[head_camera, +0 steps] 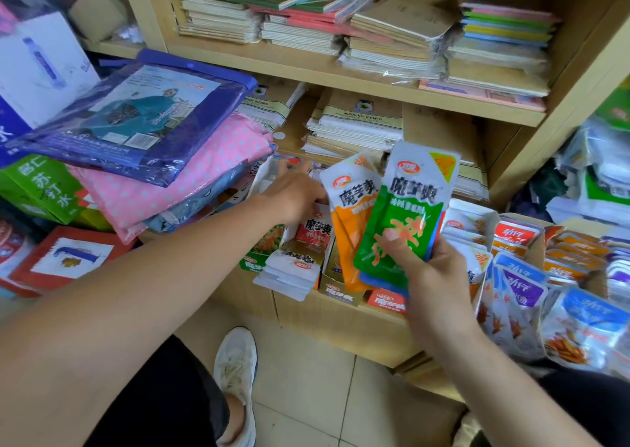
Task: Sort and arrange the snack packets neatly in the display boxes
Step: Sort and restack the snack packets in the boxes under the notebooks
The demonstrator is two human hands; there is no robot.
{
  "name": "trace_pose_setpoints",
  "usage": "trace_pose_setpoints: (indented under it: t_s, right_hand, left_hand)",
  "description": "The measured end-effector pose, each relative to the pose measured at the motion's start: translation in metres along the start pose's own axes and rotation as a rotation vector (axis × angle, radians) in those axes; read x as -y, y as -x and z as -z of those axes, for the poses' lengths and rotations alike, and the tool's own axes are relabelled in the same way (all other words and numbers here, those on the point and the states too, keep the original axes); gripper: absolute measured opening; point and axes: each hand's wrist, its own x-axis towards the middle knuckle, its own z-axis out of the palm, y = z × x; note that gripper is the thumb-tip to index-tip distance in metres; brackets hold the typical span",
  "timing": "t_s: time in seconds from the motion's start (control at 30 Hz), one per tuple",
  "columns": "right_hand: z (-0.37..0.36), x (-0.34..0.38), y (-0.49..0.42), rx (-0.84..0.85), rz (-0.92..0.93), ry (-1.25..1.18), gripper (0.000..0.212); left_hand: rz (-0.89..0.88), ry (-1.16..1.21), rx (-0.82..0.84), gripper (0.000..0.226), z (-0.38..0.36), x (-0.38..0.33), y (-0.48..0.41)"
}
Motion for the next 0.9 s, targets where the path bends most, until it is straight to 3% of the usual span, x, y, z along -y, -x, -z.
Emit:
trace_pose_setpoints:
  t_s: [0.07,0.1,0.2,0.27,0.43,0.67,0.9]
  right_hand:
    - [-0.008,-0.013,0.023,-0.021,-0.153,-0.206,0.048]
    - [-0.012,-0.019,0.031,-0.042,-0.241,-0.284,0.048]
    - [-0.024,-0.025,0.039,-0.098,-0.447,-0.404,0.023]
    - [-0.033,-0.028,0.038,-0.127,-0.486,-0.465,0.021]
    - [-0.054,-0.04,0.034,-0.147,-0.458,-0.469,0.027]
    - [-0.054,-0.044,0.032,-0.203,-0.314,-0.442,0.019]
    - [-0.05,-0.041,0.033,-0.191,-0.268,-0.428,0.022]
  left_hand:
    - [0.029,-0.007,0.038,0.015,0.001,-0.001,0.001]
    - [0.017,0.004,0.029,0.013,0.001,0.0,0.001]
    - [-0.029,0.037,-0.035,0.007,-0.001,0.004,0.002]
    - [-0.032,0.048,-0.045,0.007,-0.001,0.007,0.002]
    - [-0.053,0.083,-0.083,0.008,0.011,0.014,0.015]
    - [-0.241,0.287,-0.372,0.007,0.029,0.034,0.044]
    - [-0.276,0.532,-0.274,0.014,0.027,0.032,0.111]
